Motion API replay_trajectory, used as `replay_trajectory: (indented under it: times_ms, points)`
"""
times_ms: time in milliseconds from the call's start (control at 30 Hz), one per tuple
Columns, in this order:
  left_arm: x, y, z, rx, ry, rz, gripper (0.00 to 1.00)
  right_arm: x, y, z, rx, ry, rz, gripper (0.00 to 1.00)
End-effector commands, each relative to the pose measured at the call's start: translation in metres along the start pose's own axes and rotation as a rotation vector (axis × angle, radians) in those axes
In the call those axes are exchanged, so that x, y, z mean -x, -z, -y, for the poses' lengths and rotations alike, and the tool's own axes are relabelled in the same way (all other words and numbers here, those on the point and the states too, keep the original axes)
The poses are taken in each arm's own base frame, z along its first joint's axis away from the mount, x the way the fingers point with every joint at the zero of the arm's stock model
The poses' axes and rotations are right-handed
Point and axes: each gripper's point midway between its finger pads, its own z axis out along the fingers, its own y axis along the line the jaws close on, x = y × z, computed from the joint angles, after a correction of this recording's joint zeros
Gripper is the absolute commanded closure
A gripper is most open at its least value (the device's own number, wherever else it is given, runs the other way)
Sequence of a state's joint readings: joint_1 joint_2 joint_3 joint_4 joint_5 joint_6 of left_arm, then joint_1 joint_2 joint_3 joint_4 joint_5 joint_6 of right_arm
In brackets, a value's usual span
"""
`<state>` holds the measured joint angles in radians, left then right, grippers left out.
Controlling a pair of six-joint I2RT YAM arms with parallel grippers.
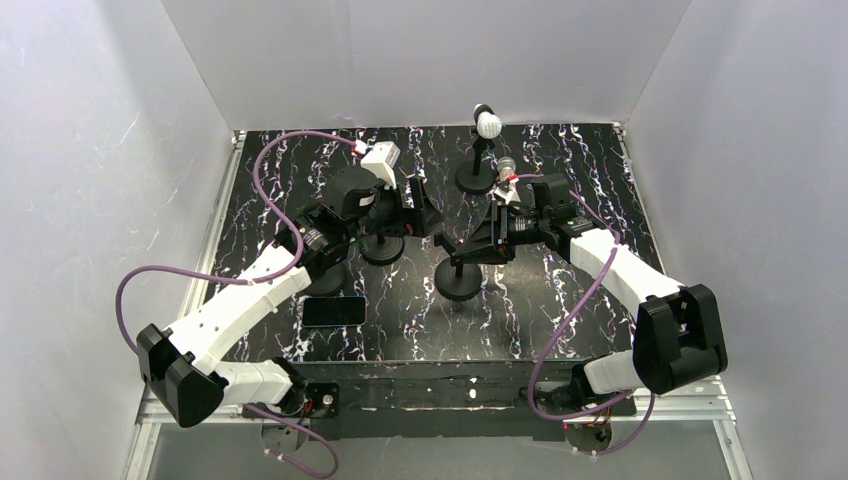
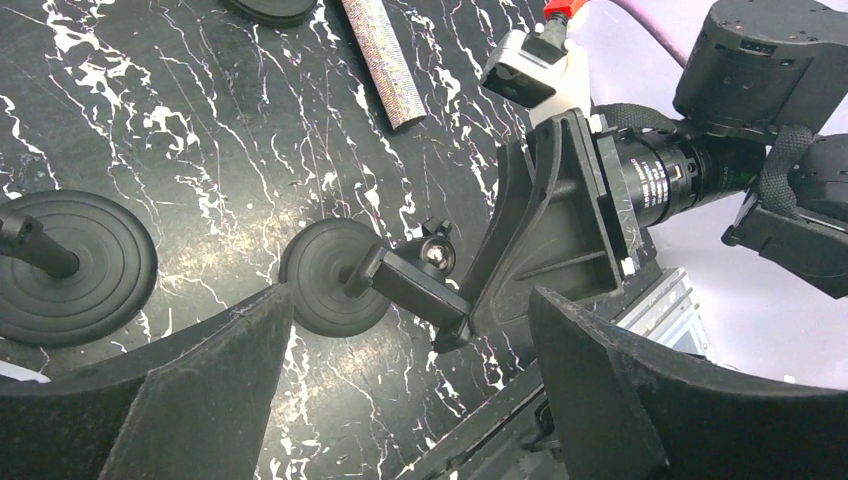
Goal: Place the phone on the phone stand
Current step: Adjust the phone stand at the center of the board.
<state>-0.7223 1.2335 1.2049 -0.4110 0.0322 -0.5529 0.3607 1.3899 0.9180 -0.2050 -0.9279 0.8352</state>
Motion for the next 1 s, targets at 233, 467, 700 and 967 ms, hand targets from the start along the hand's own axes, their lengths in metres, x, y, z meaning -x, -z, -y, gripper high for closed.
replay_trajectory:
  times_ms: [233, 467, 700, 967]
  points:
    - [0.005, 0.007, 0.0, 0.005, -0.024, 0.02, 0.12, -0.005, -0.005, 0.047, -0.175, -0.025, 0.009, 0.6]
    - [0.007, 0.005, -0.005, 0.035, -0.028, 0.03, 0.11, -0.003, 0.001, 0.038, -0.176, 0.038, 0.031, 0.47]
    - [-0.002, -0.003, 0.001, -0.028, 0.004, -0.039, 0.04, 0.001, 0.018, 0.019, -0.151, 0.106, 0.115, 0.25]
    - [-0.023, -0.023, 0.007, -0.133, 0.106, -0.163, 0.07, -0.003, 0.034, 0.036, -0.122, 0.048, 0.163, 0.25]
